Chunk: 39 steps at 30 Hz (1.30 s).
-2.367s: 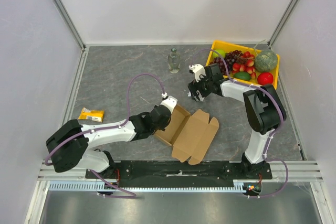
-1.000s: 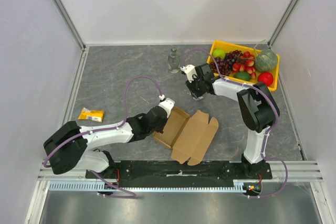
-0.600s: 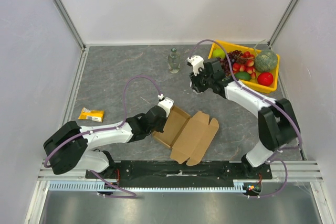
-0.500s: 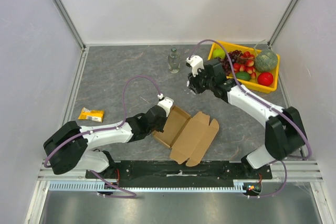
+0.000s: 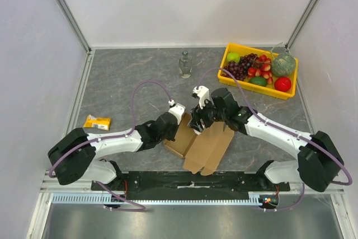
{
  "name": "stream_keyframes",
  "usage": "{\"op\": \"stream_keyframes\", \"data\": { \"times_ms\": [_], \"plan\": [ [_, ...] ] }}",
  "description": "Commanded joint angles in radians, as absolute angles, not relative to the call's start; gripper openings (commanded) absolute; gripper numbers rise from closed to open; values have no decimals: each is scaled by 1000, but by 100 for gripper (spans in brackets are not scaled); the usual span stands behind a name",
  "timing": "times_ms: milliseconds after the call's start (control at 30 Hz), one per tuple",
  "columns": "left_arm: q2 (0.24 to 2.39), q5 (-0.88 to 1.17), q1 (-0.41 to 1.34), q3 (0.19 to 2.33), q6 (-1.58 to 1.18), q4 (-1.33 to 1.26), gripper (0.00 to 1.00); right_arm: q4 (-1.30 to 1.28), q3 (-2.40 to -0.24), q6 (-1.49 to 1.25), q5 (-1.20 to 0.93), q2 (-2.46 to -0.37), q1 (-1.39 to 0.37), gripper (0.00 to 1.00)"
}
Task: Fold the paper box
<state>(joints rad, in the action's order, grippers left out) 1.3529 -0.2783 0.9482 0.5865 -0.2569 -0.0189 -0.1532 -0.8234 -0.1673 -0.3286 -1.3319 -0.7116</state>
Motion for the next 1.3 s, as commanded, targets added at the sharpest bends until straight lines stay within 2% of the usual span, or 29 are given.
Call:
{"op": "stream_keyframes", "data": {
  "times_ms": [0, 100, 300, 400, 567, 900, 1133, 1267],
  "plan": [
    [1371, -255, 942, 594, -296, -78, 14, -32, -798, -235, -364, -1235, -712, 75],
    [1376, -252, 943, 589, -301, -80, 13, -92, -825, -253, -266, -1209, -713, 77],
    [1388, -250, 945, 580, -311, -90, 13, -251, -838, -363, 81, -1099, -713, 79],
    [1393, -250, 943, 581, -319, -92, 13, -398, -847, -472, 259, -1043, -713, 80],
    [1404, -242, 943, 587, -322, -92, 13, -641, -856, -676, 416, -957, -713, 82],
    [1416, -244, 943, 603, -328, -80, 12, -770, -709, -951, 362, -694, -713, 83],
    [1420, -249, 943, 611, -334, -71, 12, -719, -588, -1089, 207, -621, -713, 82],
    [1424, -247, 943, 614, -336, -69, 12, -680, -542, -1135, 173, -577, -713, 79]
  ]
}}
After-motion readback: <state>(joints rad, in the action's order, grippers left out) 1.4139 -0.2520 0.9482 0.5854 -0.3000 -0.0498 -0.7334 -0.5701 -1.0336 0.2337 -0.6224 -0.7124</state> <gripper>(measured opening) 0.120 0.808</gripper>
